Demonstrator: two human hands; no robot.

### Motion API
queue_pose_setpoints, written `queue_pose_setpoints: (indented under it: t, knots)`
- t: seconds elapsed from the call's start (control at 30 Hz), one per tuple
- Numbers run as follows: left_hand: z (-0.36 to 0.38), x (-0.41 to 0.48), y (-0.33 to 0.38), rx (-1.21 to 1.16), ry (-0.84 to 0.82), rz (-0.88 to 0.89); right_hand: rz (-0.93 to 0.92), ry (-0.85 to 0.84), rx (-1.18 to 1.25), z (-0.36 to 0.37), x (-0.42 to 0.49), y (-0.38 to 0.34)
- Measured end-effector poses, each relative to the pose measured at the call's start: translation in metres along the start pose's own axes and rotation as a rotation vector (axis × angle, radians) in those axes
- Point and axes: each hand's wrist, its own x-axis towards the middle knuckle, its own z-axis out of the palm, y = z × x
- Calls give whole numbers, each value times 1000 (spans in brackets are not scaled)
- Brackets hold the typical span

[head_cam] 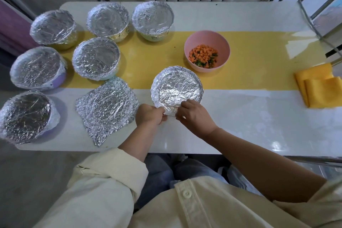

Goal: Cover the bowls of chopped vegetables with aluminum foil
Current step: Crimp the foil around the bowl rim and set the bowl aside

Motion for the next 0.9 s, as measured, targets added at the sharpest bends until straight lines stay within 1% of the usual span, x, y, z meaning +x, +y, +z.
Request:
queue_pose_setpoints:
  t: [0.1,0.23,0.4,0.53,0.73,0.8,0.87,0.9]
  knots:
    - [2,0,2,6,26,55,13,2,9,2,2,-1]
    - [9,-7,-2,-95,-67,-21,26,29,-5,2,8,-5]
    - [14,-9,-1,-56,-68,11,6,49,-13,7,8,-6]
    - [11,-12,4,-92,-129,-36,-8,82,-15,7,9,-3]
    - [13,-4,0,-16,-96,-42,-51,38,129,2,3,3]
    - [11,-1,-1,1,-128,-55,38,123,194,-8,-1,8]
    - [8,1,0,31,-143,-67,212,309,248,-18,-3,18]
    - [6,3,1,56,-119,-57,330,414,292,-22,-2,21]
